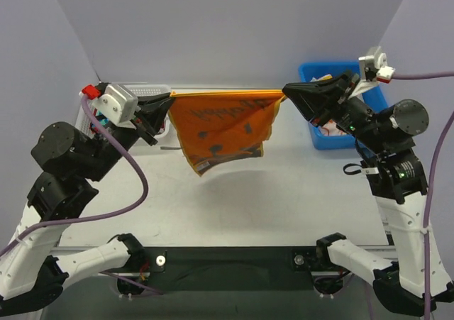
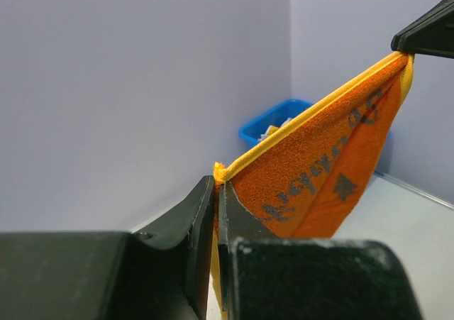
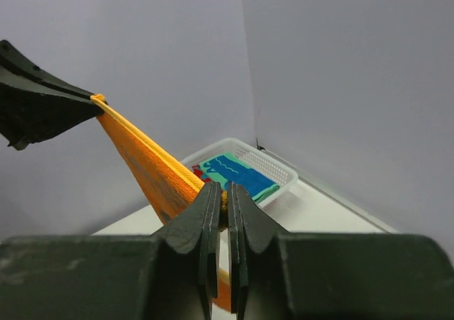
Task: Fold and stack the towels
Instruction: Flatten out the crumpled towel
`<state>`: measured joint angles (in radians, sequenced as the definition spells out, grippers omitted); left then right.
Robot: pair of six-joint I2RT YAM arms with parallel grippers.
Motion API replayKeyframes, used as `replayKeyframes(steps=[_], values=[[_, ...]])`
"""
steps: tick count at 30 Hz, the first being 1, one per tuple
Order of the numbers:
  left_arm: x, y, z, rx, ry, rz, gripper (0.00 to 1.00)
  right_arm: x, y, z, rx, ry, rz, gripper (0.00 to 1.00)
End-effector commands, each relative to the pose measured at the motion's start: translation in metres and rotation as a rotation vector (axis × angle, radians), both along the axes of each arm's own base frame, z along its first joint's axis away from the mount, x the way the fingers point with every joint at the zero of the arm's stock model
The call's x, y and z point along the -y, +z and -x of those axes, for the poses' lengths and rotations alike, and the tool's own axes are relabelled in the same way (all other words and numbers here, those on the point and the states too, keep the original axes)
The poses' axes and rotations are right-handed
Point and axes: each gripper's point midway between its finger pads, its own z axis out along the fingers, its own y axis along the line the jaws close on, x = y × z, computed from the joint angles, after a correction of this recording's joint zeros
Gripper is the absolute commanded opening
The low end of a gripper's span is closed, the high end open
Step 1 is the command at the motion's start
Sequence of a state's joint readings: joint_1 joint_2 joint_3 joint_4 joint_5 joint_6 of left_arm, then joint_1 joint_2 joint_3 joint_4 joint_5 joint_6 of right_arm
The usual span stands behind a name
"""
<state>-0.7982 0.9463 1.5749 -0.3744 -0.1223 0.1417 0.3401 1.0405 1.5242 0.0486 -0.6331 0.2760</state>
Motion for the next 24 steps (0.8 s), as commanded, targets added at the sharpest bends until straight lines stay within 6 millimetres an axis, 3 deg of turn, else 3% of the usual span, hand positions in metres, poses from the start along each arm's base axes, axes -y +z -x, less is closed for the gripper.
replayKeyframes(steps=[1, 4, 7, 8, 10, 11, 13, 14, 15, 16, 17, 19, 20, 21, 22, 23, 24], values=[[-0.011, 0.004, 0.007, 0.008, 0.008, 0.025, 0.0, 0.012, 0.001, 0.003, 0.009, -0.051, -0.013, 0.0], [-0.01, -0.006, -0.006, -0.031, 0.056, 0.014, 0.0, 0.014, -0.006, -0.005, -0.028, -0.076, -0.013, 0.0], [-0.001, -0.031, -0.036, -0.104, 0.142, -0.036, 0.0, 0.014, -0.03, -0.032, -0.107, -0.131, 0.004, 0.0], [0.009, -0.048, -0.053, -0.143, 0.173, -0.069, 0.0, 0.016, -0.042, -0.053, -0.147, -0.178, 0.011, 0.0], [0.004, -0.071, -0.083, -0.202, 0.288, -0.098, 0.0, 0.017, -0.071, -0.077, -0.231, -0.219, 0.044, 0.0], [0.013, -0.097, -0.108, -0.257, 0.315, -0.141, 0.0, 0.017, -0.094, -0.101, -0.292, -0.252, 0.065, 0.0], [0.002, -0.136, -0.147, -0.353, 0.373, -0.144, 0.0, 0.017, -0.123, -0.126, -0.358, -0.272, 0.096, 0.0], [0.006, -0.15, -0.163, -0.38, 0.366, -0.139, 0.0, 0.013, -0.154, -0.15, -0.426, -0.279, 0.13, 0.0], [0.011, -0.187, -0.189, -0.445, 0.383, -0.177, 0.0, 0.015, -0.169, -0.163, -0.457, -0.298, 0.147, 0.0], [0.004, -0.209, -0.206, -0.48, 0.419, -0.2, 0.0, 0.015, -0.181, -0.177, -0.465, -0.308, 0.173, 0.0], [0.011, -0.248, -0.231, -0.536, 0.436, -0.245, 0.0, 0.012, -0.22, -0.201, -0.536, -0.314, 0.216, 0.0], [0.009, -0.276, -0.261, -0.584, 0.494, -0.244, 0.0, 0.013, -0.253, -0.229, -0.584, -0.333, 0.257, 0.0], [0.011, -0.318, -0.281, -0.643, 0.524, -0.294, 0.0, 0.011, -0.287, -0.251, -0.638, -0.335, 0.29, 0.02], [0.011, -0.335, -0.293, -0.667, 0.546, -0.302, 0.01, 0.009, -0.301, -0.263, -0.655, -0.333, 0.303, 0.08], [0.01, -0.334, -0.31, -0.667, 0.565, -0.282, 0.07, 0.012, -0.316, -0.276, -0.672, -0.351, 0.316, 0.15], [0.013, -0.376, -0.323, -0.727, 0.578, -0.325, 0.11, 0.012, -0.342, -0.296, -0.7, -0.369, 0.337, 0.25], [0.009, -0.389, -0.332, -0.747, 0.605, -0.334, 0.19, 0.014, -0.354, -0.304, -0.713, -0.392, 0.351, 0.34]])
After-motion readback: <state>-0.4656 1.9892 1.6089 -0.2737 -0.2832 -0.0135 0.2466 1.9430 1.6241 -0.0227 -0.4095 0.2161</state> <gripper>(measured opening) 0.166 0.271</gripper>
